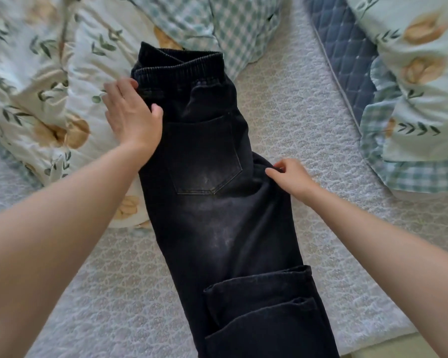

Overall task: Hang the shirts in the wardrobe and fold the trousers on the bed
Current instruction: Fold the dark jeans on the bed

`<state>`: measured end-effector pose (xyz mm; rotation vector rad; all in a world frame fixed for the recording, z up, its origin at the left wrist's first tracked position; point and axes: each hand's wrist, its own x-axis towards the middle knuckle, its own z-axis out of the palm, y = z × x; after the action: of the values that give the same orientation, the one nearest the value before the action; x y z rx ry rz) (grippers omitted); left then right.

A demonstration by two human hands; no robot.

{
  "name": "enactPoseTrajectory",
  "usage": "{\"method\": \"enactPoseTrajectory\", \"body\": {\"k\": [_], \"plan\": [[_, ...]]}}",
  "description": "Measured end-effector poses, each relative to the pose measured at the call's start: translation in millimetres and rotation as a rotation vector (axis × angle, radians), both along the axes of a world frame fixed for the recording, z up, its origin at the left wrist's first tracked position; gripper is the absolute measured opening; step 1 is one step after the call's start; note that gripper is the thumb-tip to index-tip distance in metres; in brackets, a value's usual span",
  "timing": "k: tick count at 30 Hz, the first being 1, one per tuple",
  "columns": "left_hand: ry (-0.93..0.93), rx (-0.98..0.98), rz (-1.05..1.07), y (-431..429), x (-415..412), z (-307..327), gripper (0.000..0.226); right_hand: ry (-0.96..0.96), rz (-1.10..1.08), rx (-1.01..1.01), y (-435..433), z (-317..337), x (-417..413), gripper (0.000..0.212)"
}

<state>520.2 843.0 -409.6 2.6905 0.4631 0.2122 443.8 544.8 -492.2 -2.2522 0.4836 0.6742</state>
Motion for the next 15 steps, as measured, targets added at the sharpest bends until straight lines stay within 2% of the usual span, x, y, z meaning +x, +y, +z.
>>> {"method": "enactPoseTrajectory", "body": {"k": [2, 5, 7, 9, 11, 13, 15], "plan": [[0.016, -0.128, 0.049, 3, 25, 8, 0.055, 0.032, 0.071, -0.010, 6, 4, 8, 0.038], [0.161, -0.360, 0.173, 7, 49, 15, 0.075, 0.064, 0.136, -0.006, 12, 3, 16, 0.035], [0.263, -0.358, 0.211, 9, 54, 18, 0.089, 0.049, 0.186, -0.021, 14, 3, 19, 0.029], [0.309, -0.254, 0.167, 10, 51, 18, 0.095, 0.047, 0.208, -0.014, 12, 2, 20, 0.025], [0.268, -0.123, 0.072, 13, 42, 16, 0.074, 0.038, 0.218, 0.000, 8, 1, 19, 0.017], [0.185, -0.052, -0.035, 16, 34, 19, 0.038, -0.002, 0.220, 0.031, 5, 0, 18, 0.016], [0.085, -0.024, -0.080, 18, 34, 23, 0.022, -0.065, 0.210, 0.054, 3, -2, 17, 0.017]]}}
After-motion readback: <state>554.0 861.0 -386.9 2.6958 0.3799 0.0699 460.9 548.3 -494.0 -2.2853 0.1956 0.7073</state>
